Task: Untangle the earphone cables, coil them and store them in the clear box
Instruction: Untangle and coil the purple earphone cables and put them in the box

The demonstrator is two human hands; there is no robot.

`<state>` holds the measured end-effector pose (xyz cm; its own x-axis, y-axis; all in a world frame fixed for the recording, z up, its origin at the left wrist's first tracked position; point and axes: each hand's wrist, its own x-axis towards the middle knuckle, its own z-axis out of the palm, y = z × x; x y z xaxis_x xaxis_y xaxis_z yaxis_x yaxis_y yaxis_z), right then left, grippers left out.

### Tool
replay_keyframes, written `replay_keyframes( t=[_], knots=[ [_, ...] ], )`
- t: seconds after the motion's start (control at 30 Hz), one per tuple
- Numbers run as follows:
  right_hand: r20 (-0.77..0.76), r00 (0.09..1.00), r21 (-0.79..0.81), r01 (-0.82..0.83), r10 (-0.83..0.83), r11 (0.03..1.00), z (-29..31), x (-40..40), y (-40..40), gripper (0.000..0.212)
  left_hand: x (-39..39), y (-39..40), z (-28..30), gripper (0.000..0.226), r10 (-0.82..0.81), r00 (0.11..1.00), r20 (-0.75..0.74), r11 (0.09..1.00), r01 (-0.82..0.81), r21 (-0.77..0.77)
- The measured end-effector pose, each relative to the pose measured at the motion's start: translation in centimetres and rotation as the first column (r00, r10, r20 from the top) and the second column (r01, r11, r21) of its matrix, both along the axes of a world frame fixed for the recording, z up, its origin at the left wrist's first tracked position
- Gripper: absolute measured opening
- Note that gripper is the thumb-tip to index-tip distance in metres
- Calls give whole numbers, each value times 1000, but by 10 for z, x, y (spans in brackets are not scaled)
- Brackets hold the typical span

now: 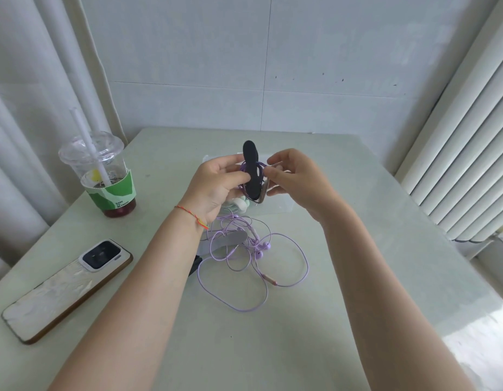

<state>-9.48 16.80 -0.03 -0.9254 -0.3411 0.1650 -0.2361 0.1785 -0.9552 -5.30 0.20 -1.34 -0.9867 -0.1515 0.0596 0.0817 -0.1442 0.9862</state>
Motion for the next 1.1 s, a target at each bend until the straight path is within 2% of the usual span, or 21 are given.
replay_keyframes(
  t=[0.1, 0.27, 0.37, 0.57, 0.63, 0.67, 0.7, 0.8, 0.87, 0.97, 1.03, 1.1],
  knots=[
    [-7, 1000, 24, -2, 3, 1000, -1, 1, -3, 13, 0, 1, -1, 33, 18, 1000, -14, 1000, -18, 13],
    [60, 996, 18, -64, 63, 998, -7, 4, -12, 20, -1, 5, -1, 38, 78, 996, -40, 994, -75, 77],
    [48, 998, 57, -44, 41, 997, -8, 7, -16, 24, -2, 7, -2, 39, 132, 990, -49, 987, -127, 95],
    [62, 998, -19, 6, -5, 1000, -4, 7, -18, 14, -1, 9, -1, 42, 125, 991, -47, 991, -123, 45],
    [34, 998, 17, 50, -51, 999, 1, 0, -17, 18, -5, 1, 0, 39, 184, 982, -31, 981, -186, -56],
    [0, 996, 65, 91, -91, 994, 4, -8, -16, 20, -7, -5, -1, 36, 249, 966, -67, 954, -257, -156],
    [-55, 990, 127, 135, -129, 983, 7, -17, -17, 22, -10, -12, -1, 32, 320, 938, -133, 895, -345, -283],
    [-239, 959, 332, 229, -153, 915, 16, -45, -22, 26, -18, -35, -3, 28, 421, 845, -331, 618, -534, -577],
    [-285, 956, 486, 208, -71, 849, 20, -56, -27, 30, -28, -49, -10, 29, 383, 870, -311, 514, -480, -711],
    [-284, 954, 702, 142, 92, 698, 19, -67, -36, 31, -35, -59, -23, 37, 274, 948, -160, 525, -287, -802],
    [-269, 953, 788, 134, 140, 600, 18, -73, -40, 34, -34, -61, -28, 40, 233, 964, -132, 550, -243, -799],
    [-243, 957, 822, 118, 156, 558, 16, -76, -43, 37, -32, -60, -31, 42, 224, 964, -145, 575, -251, -779]
  ],
)
